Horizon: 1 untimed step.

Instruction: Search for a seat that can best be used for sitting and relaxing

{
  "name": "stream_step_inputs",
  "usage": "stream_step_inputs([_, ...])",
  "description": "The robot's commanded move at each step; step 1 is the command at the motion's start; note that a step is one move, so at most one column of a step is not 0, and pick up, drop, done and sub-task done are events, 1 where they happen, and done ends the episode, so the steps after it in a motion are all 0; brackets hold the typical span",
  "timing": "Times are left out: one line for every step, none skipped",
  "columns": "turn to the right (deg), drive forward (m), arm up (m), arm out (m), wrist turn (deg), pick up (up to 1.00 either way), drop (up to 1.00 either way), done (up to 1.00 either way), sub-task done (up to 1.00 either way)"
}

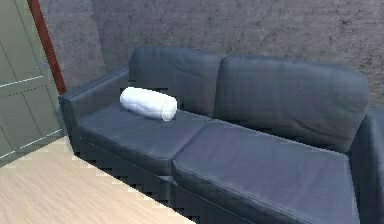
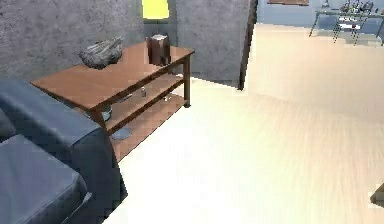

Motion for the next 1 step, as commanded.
stream_step_inputs([0.0,0.00,0.00,0.00,0.0,0.00,0.00,1.00,0.00])
